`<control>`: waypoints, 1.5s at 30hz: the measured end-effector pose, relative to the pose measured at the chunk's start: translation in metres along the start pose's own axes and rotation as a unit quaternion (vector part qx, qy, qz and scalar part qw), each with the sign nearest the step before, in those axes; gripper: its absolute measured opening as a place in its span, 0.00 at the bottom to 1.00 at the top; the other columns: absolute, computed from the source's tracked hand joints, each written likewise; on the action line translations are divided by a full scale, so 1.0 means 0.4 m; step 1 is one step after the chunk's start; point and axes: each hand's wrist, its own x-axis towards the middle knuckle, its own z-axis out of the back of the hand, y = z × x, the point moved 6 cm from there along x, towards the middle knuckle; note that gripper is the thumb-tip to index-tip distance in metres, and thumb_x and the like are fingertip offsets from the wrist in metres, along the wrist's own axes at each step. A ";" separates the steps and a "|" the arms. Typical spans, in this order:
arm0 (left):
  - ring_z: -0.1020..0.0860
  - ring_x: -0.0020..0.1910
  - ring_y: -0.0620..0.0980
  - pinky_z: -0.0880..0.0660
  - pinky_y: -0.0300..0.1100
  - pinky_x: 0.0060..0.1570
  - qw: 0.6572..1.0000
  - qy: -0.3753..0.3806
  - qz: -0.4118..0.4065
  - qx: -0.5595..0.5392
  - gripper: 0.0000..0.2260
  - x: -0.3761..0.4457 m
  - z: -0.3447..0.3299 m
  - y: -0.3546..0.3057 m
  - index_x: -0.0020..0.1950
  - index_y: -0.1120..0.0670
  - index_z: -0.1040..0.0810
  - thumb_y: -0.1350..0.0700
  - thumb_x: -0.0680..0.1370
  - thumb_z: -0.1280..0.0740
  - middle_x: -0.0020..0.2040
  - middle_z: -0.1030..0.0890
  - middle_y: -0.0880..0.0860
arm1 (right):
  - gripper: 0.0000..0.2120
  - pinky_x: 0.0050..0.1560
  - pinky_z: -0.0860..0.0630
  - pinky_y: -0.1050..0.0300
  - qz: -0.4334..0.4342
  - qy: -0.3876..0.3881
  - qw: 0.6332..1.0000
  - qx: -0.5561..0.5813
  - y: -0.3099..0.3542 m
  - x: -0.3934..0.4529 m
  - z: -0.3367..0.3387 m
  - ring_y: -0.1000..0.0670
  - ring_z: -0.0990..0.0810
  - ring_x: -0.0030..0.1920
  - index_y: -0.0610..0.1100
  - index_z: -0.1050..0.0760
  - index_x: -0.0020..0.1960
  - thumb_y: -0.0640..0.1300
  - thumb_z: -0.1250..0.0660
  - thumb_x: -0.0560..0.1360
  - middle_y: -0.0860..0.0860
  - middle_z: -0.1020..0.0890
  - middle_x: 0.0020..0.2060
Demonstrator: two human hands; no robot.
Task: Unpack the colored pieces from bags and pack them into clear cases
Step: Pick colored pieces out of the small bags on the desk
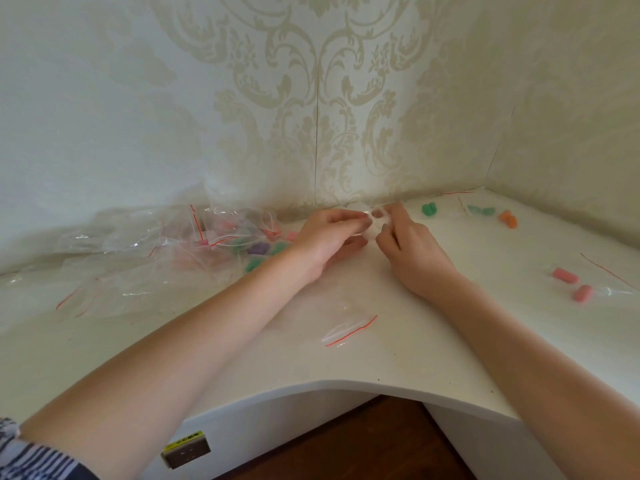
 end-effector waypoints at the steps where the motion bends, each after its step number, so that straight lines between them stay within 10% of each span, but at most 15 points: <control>1: 0.18 0.43 0.50 0.20 0.38 0.48 0.999 0.012 0.018 -0.032 0.08 -0.002 -0.001 0.005 0.53 0.60 0.21 0.66 0.74 0.31 0.46 0.18 0.59 | 0.13 0.33 0.39 0.56 -0.003 -0.014 1.000 0.025 0.001 0.002 0.004 0.50 0.29 0.35 0.42 0.32 0.62 0.42 0.47 0.80 0.52 0.26 0.34; 4: 0.17 0.45 0.52 0.20 0.38 0.46 0.996 0.057 0.022 -0.063 0.16 -0.005 -0.015 0.001 0.56 0.59 0.24 0.72 0.71 0.31 0.46 0.17 0.60 | 0.12 0.32 0.34 0.68 -0.070 -0.069 0.979 0.177 -0.016 0.014 0.012 0.60 0.29 0.30 0.44 0.28 0.58 0.42 0.48 0.82 0.55 0.28 0.32; 11: 0.18 0.35 0.46 0.20 0.38 0.40 0.996 0.085 -0.005 -0.013 0.09 -0.021 -0.017 -0.012 0.50 0.58 0.22 0.68 0.73 0.31 0.37 0.19 0.53 | 0.09 0.23 0.40 0.62 -0.180 0.001 0.911 0.371 -0.044 0.011 -0.017 0.55 0.37 0.23 0.46 0.27 0.50 0.52 0.36 0.78 0.52 0.31 0.24; 15: 0.17 0.36 0.51 0.23 0.36 0.31 1.000 0.009 -0.016 -0.011 0.05 -0.010 0.005 -0.011 0.44 0.59 0.23 0.59 0.75 0.29 0.37 0.20 0.55 | 0.09 0.25 0.41 0.61 -0.207 0.005 0.893 0.400 -0.038 0.011 -0.023 0.54 0.37 0.24 0.43 0.28 0.47 0.48 0.40 0.80 0.51 0.30 0.26; 19: 0.18 0.28 0.48 0.35 0.34 0.19 0.980 -0.088 -0.090 0.152 0.09 -0.004 0.044 -0.026 0.40 0.57 0.26 0.55 0.75 0.29 0.35 0.19 0.54 | 0.09 0.28 0.39 0.61 -0.255 0.002 0.787 0.562 -0.029 0.013 -0.020 0.53 0.36 0.28 0.41 0.31 0.46 0.34 0.50 0.76 0.48 0.28 0.31; 28: 0.18 0.30 0.50 0.31 0.35 0.21 0.973 -0.078 -0.123 0.181 0.07 -0.009 0.034 -0.030 0.45 0.62 0.25 0.59 0.77 0.32 0.33 0.18 0.52 | 0.05 0.28 0.35 0.67 -0.125 0.037 0.855 0.502 -0.002 0.007 -0.021 0.55 0.30 0.29 0.42 0.32 0.46 0.36 0.37 0.78 0.46 0.18 0.39; 34: 0.17 0.38 0.60 0.19 0.53 0.41 0.974 -0.025 -0.115 0.192 0.12 0.011 0.015 -0.010 0.39 0.55 0.20 0.55 0.80 0.37 0.38 0.18 0.55 | 0.06 0.29 0.31 0.68 -0.105 -0.023 0.944 0.311 -0.013 0.009 0.009 0.59 0.30 0.25 0.44 0.23 0.39 0.39 0.27 0.71 0.47 0.19 0.32; 38: 0.17 0.42 0.56 0.19 0.48 0.45 0.986 -0.009 -0.085 0.145 0.11 0.010 0.012 -0.002 0.47 0.59 0.19 0.56 0.81 0.38 0.41 0.17 0.58 | 0.07 0.28 0.30 0.70 -0.109 -0.040 0.958 0.261 -0.015 0.005 0.015 0.60 0.31 0.24 0.47 0.21 0.35 0.41 0.25 0.69 0.60 0.27 0.20; 45: 0.17 0.42 0.51 0.20 0.43 0.48 0.997 0.017 -0.037 0.061 0.07 0.011 0.010 0.007 0.50 0.58 0.21 0.55 0.78 0.34 0.45 0.17 0.60 | 0.08 0.24 0.44 0.68 -0.123 -0.032 0.968 0.219 -0.025 0.003 0.004 0.57 0.40 0.23 0.48 0.20 0.32 0.44 0.25 0.69 0.53 0.37 0.25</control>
